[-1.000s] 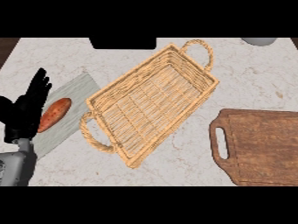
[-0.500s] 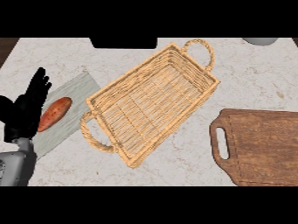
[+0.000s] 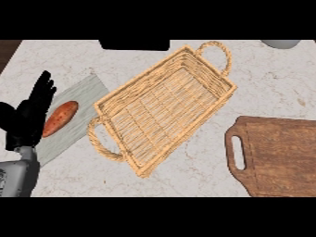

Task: Pick the tomato from the cutting board and place it in the basket

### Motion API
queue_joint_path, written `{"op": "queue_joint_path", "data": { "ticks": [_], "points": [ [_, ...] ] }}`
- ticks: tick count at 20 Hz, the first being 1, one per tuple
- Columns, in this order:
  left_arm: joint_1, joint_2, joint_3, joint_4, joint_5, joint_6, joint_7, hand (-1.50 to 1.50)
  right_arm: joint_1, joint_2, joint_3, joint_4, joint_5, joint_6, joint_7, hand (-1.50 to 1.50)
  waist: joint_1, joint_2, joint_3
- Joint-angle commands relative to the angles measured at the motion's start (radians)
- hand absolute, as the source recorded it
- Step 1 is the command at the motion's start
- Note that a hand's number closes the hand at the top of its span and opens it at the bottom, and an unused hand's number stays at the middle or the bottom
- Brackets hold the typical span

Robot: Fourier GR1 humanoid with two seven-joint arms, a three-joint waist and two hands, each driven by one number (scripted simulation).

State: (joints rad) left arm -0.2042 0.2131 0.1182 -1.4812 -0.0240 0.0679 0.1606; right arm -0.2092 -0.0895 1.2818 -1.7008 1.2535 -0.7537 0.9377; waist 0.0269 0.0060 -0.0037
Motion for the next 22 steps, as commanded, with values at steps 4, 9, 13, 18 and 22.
{"op": "queue_joint_path", "data": {
  "ticks": [4, 9, 13, 18, 22],
  "points": [
    [-0.014, 0.007, -0.004, -0.006, -0.001, -0.008, 0.006, 0.00, -0.130, 0.085, -0.216, -0.051, -0.088, 0.113, 0.180, 1.50, 0.014, 0.008, 0.001],
    [-0.046, -0.006, -0.010, -0.005, -0.009, 0.009, 0.013, 0.00, -0.169, 0.085, -0.255, -0.012, -0.117, 0.138, 0.224, 1.50, 0.019, 0.014, 0.002],
    [-0.037, -0.008, -0.017, -0.003, -0.001, -0.007, 0.016, 0.00, -0.239, 0.086, -0.338, 0.014, -0.160, 0.143, 0.231, 1.50, 0.028, 0.015, 0.003],
    [-0.024, 0.008, -0.007, -0.008, 0.025, -0.040, 0.024, 0.00, -0.469, 0.088, -0.505, 0.104, -0.383, 0.222, 0.257, 1.50, 0.040, 0.006, 0.002],
    [-0.032, -0.025, -0.022, 0.041, -0.022, 0.008, -0.020, 0.00, -0.600, 0.089, -0.603, 0.296, -0.580, 0.148, 0.116, 1.50, 0.014, 0.006, 0.003]
  ]
}}
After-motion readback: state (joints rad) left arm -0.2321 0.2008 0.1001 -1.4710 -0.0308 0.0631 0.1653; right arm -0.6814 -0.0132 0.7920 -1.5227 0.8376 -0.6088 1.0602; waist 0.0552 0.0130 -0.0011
